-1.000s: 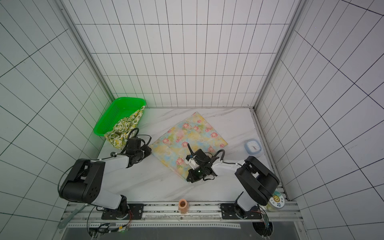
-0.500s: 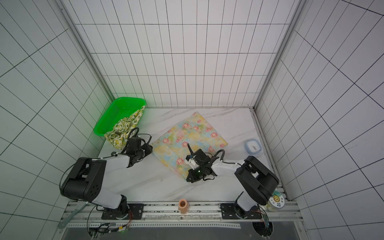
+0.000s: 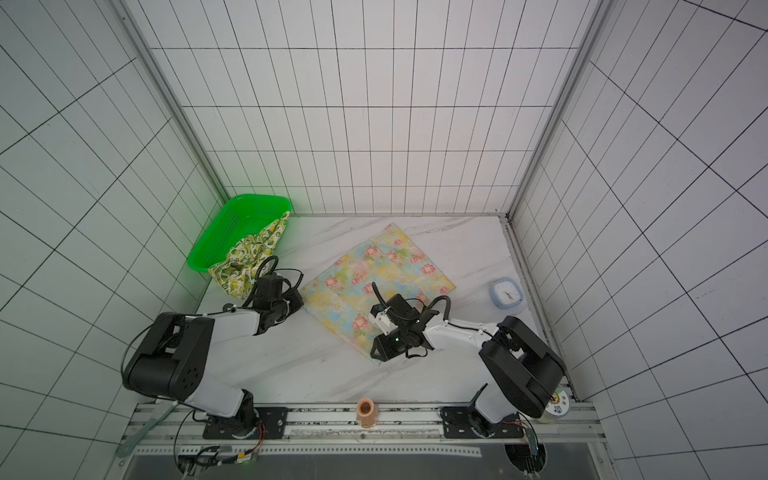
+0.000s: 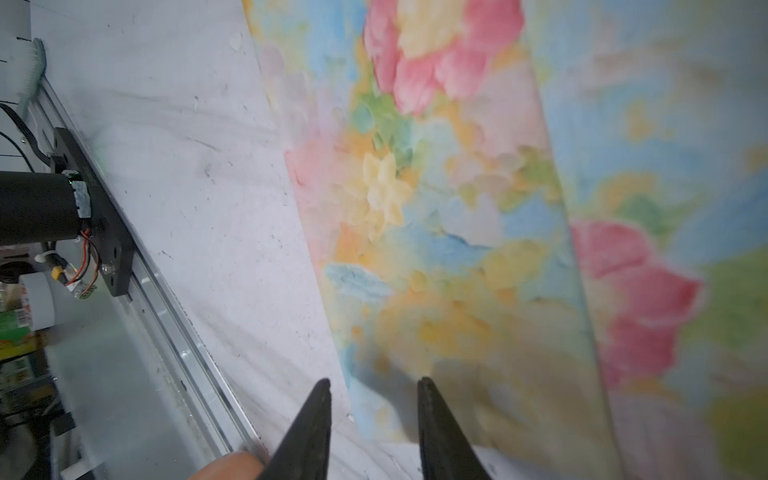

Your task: Fold and stack the skirts

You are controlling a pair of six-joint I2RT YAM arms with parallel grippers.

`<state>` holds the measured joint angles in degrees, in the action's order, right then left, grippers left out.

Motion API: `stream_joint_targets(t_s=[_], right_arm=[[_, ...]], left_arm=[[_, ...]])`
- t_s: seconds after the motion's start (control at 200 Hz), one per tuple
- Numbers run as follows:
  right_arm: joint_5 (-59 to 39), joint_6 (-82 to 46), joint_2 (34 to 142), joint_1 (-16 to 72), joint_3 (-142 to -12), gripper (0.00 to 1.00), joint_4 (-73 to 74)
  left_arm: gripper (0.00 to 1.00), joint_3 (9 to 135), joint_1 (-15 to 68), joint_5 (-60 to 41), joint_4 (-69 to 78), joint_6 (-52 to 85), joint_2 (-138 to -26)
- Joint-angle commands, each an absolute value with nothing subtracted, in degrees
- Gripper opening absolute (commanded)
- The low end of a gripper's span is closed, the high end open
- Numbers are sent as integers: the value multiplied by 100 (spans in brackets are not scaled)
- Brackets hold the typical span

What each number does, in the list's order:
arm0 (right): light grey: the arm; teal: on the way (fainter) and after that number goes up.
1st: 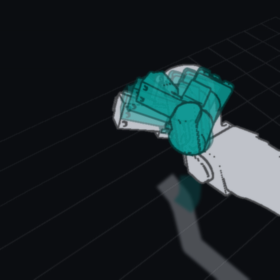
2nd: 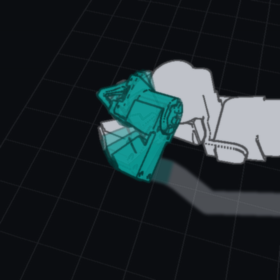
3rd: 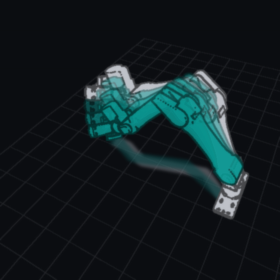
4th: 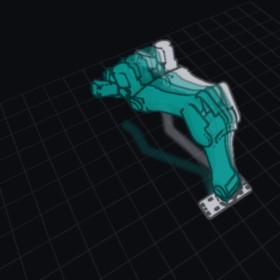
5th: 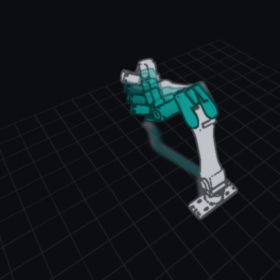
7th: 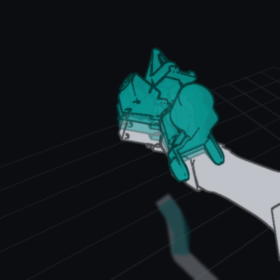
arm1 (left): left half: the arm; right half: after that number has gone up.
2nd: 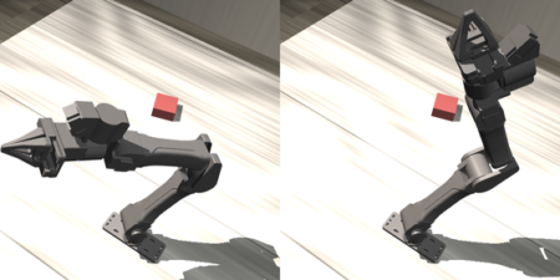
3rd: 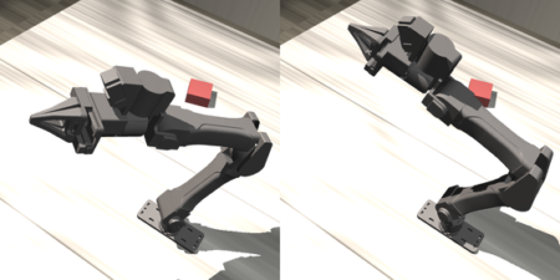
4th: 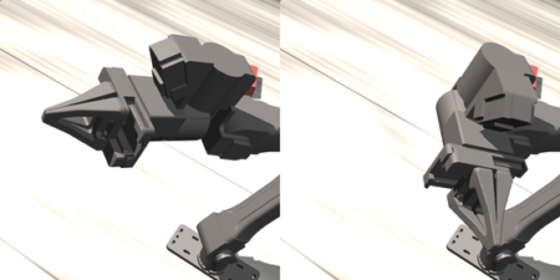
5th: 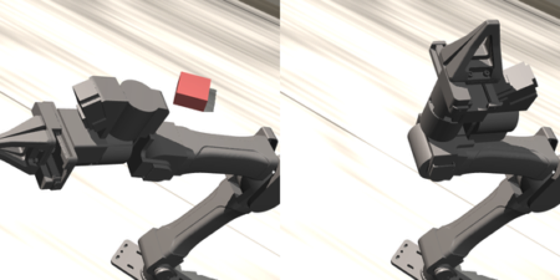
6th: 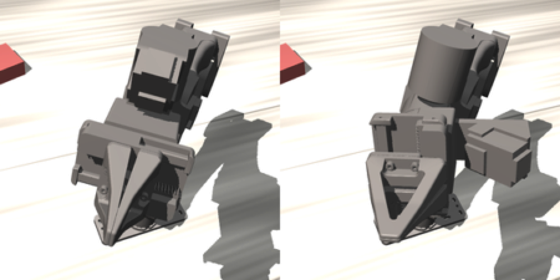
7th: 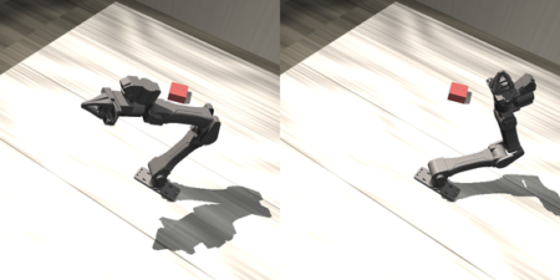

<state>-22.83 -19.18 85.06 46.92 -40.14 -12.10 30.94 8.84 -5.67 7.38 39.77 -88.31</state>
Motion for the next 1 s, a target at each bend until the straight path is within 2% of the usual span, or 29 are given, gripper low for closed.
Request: stream_joint_targets(t_s=[0.0, 0.155, 0.4, 0.575, 0.845, 0.999], right_arm=[[-1488, -1659, 8215, 4887, -4577, 43, -1634], [-785, -1273, 8151, 5311, -4880, 44, -1886], [-104, -1002, 8776, 5864, -5254, 45, -2102], [-79, -912, 9269, 6098, -5415, 38, -2161], [182, -865, 9512, 6249, -5441, 39, -2213], [189, -826, 9622, 6301, -5424, 35, -2249]], left_arm=[[0, 3183, 871, -643, 483, 3867, -8634], [0, 3261, 879, -659, 396, 3771, -8501], [0, 3335, 879, -721, 415, 3798, -8468], [0, 3422, 874, -785, 341, 3811, -8499], [0, 3483, 875, -826, 287, 3817, -8490], [0, 3522, 872, -801, 259, 3814, -8490]])
